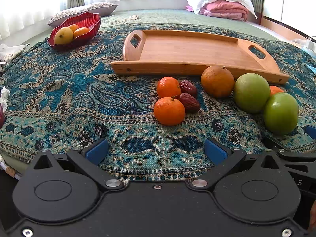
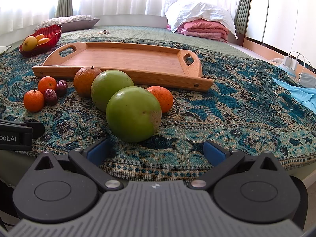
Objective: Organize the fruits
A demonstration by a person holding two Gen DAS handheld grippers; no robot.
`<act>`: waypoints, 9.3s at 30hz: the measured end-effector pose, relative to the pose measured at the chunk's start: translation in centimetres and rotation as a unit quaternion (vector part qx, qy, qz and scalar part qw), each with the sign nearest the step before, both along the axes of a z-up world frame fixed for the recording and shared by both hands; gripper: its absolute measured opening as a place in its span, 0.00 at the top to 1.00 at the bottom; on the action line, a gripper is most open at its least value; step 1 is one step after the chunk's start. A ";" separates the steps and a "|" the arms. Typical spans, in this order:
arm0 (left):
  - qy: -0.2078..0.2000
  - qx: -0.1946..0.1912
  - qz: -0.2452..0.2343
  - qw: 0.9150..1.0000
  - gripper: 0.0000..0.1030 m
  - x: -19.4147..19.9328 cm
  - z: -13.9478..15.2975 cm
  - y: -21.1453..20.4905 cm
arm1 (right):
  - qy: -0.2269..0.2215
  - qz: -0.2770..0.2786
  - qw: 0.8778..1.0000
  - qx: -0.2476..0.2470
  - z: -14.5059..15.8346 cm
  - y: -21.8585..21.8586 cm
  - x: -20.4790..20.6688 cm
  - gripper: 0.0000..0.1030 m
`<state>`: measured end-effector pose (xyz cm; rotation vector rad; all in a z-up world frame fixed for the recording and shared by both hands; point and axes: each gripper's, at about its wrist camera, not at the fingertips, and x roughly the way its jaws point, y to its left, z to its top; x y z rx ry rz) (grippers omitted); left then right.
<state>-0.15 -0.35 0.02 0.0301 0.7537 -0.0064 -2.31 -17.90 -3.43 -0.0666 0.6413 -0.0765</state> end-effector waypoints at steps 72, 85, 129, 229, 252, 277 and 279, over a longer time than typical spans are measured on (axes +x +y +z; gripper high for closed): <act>-0.041 -0.007 0.007 0.999 0.00 -1.0 0.2 -0.1 | -0.072 -0.016 0.997 0.007 -0.8 0.1 -1.8 0.00; -0.083 -0.019 -0.009 0.996 0.36 -1.0 0.9 0.0 | -0.126 0.014 0.990 0.057 0.3 0.4 -2.8 0.18; -0.061 -0.043 -0.009 0.997 0.69 16.6 5.5 2.0 | -0.052 0.047 0.992 0.104 4.5 -7.2 13.3 0.42; -0.089 -0.047 -0.103 0.990 0.72 3.0 -0.1 -0.9 | -0.074 0.078 0.992 0.070 -0.7 -4.2 3.9 0.37; -0.128 -0.011 -0.090 0.988 0.78 2.8 1.7 -1.4 | -0.100 0.063 0.991 0.069 0.8 -4.0 3.3 0.59; -0.037 -0.066 -0.027 0.997 0.78 20.5 6.6 3.0 | -0.063 0.038 0.993 0.095 8.6 -6.8 16.5 0.59; -0.030 -0.057 -0.030 0.997 0.78 21.5 6.1 2.9 | -0.046 0.032 0.993 0.106 8.2 -7.0 17.9 0.59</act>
